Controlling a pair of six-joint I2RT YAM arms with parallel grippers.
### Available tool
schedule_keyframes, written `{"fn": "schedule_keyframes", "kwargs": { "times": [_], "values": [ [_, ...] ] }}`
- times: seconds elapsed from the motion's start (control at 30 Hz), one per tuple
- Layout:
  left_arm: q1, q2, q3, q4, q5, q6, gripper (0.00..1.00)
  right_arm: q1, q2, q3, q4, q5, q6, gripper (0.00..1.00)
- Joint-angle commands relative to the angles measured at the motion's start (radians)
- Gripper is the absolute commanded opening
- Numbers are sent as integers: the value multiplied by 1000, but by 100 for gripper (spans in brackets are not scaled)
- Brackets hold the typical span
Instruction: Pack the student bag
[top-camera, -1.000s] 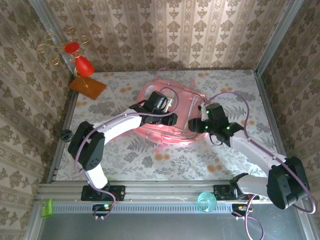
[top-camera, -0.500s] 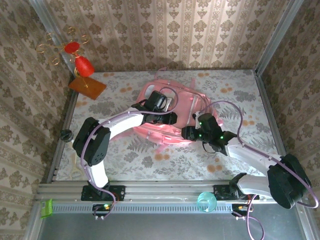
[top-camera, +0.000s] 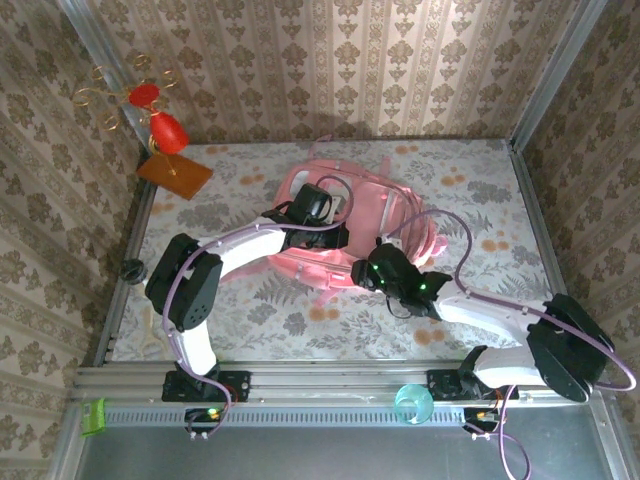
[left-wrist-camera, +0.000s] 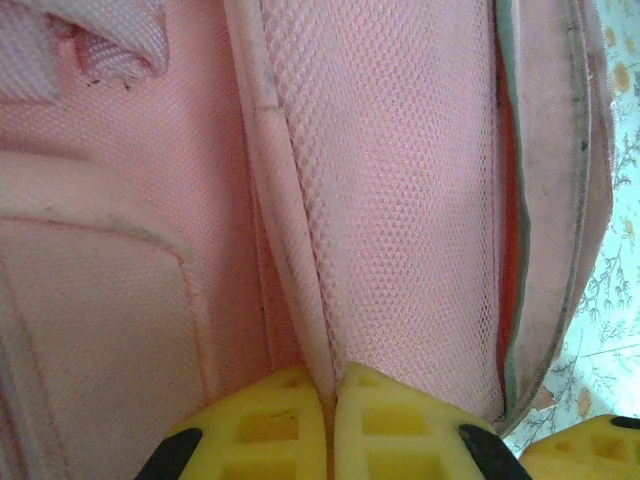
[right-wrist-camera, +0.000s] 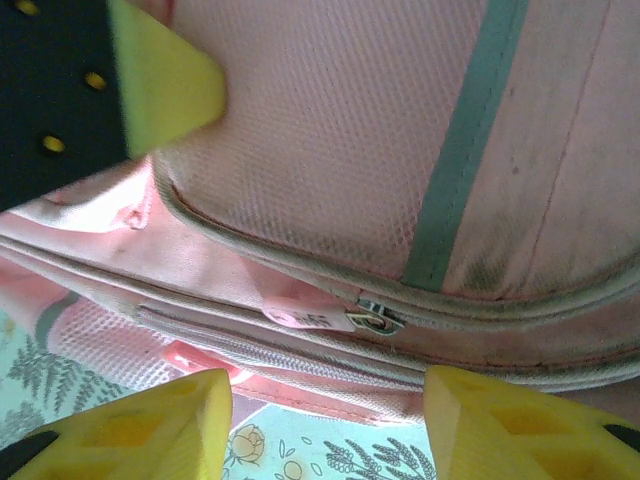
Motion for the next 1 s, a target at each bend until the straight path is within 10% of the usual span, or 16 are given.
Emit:
{"fn": "schedule_keyframes", "kwargs": {
  "times": [0.0,0.97],
  "values": [
    [0,16,-21,2,36,-4,0,30,44,41,-4,111,99,55],
    [-18,-9,-56,1,47,22,0,96,232,119,93,405,258,39]
  ]
}}
